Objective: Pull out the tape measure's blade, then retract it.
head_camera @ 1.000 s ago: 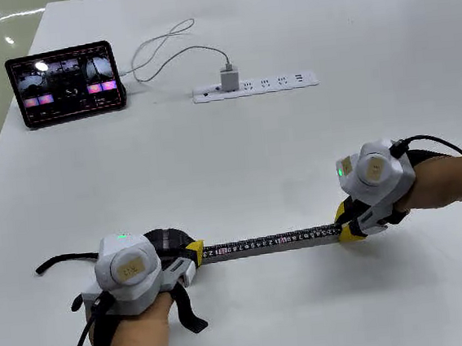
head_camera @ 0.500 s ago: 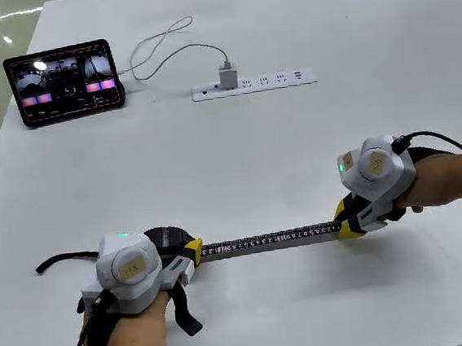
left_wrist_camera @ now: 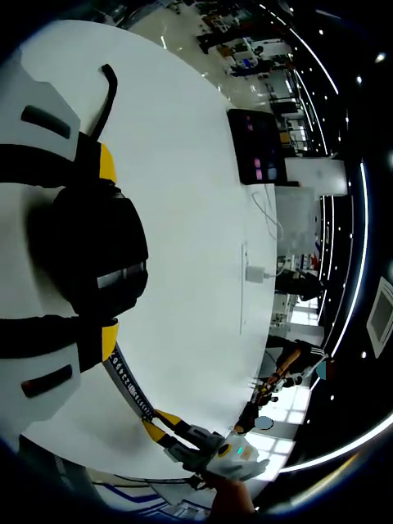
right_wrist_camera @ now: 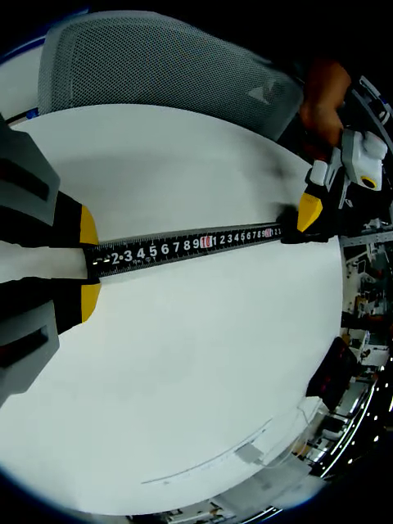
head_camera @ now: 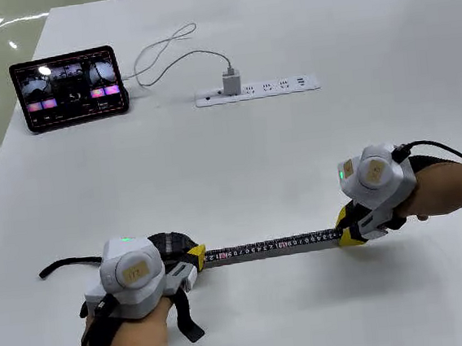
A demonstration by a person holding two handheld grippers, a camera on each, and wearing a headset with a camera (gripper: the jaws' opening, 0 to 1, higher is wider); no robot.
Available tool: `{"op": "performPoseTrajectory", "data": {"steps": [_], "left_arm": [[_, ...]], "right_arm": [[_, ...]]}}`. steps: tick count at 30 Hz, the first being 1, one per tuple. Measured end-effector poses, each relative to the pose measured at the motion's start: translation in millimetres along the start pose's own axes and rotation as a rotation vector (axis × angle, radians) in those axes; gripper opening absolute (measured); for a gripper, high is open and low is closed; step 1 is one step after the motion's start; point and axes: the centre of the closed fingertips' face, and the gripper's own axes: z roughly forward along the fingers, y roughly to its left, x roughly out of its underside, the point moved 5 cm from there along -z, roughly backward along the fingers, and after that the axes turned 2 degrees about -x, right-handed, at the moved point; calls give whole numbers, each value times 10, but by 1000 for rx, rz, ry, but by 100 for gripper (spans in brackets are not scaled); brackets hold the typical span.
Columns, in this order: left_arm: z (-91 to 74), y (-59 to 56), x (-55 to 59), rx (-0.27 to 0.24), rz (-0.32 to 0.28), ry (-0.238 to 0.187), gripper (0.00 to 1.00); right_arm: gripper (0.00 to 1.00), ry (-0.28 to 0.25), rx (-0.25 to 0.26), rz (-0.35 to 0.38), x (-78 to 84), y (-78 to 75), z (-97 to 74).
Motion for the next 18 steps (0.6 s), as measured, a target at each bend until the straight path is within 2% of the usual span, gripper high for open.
{"op": "performPoseTrajectory", "data": {"steps": [8,18], "left_arm": [[6,-4,-8,2,5,16,58],[6,1,1,7,4,8,58]], "right_arm": [[9,23,7,-15,-26,0,10],[9,27,15,-1,-51,7,34]]}}
